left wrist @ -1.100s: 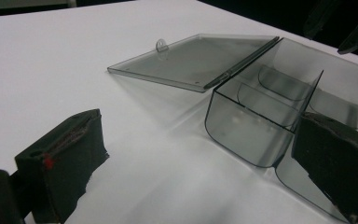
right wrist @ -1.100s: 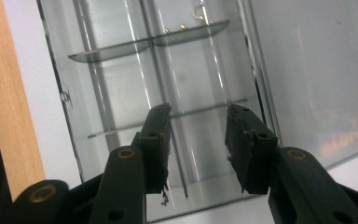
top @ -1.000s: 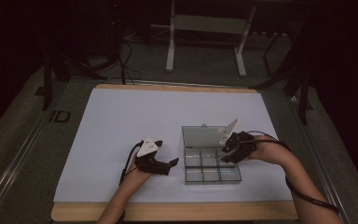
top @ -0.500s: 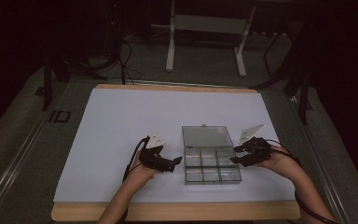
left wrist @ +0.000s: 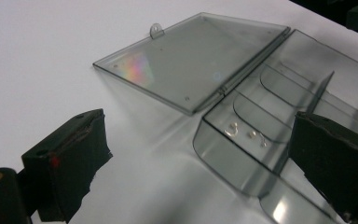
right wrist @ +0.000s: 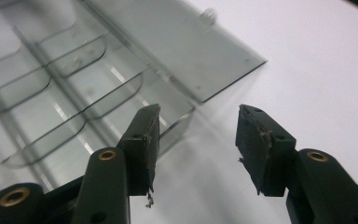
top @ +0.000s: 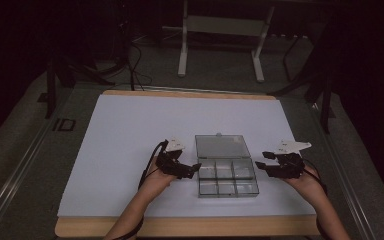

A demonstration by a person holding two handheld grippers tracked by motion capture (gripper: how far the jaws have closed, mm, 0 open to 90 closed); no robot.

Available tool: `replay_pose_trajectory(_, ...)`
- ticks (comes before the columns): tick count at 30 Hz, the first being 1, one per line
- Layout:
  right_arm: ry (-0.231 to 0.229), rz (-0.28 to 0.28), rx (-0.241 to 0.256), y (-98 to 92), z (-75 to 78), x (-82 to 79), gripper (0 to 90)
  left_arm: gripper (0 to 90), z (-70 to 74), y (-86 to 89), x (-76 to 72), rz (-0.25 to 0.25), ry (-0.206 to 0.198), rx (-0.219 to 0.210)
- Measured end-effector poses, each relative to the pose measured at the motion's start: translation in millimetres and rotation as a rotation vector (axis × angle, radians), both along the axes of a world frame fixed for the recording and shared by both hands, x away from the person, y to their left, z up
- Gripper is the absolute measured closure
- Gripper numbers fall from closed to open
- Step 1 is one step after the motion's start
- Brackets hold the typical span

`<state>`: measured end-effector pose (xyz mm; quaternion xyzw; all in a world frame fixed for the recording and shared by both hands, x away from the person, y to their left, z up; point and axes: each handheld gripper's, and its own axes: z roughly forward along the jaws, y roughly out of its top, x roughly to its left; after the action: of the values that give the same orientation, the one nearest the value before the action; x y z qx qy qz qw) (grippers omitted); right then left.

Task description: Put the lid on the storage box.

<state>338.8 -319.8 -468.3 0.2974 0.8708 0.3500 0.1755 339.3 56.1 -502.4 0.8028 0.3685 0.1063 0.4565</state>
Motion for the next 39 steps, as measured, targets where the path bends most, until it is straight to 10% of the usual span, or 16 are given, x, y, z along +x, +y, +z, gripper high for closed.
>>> replay_pose_trajectory(26, -0.156, -0.184, 0.108, -2.9, -22.1, -3.0, 36.5, 6.4, -0.9, -29.0, 42.2, 0.066, 0.081, -0.042)
replay_pose_trajectory(39, -0.163, -0.25, 0.139, -1.4, -23.8, -0.6, 12.9, 15.2, -7.4, -29.5, 59.9, 0.104, 0.156, -0.069)
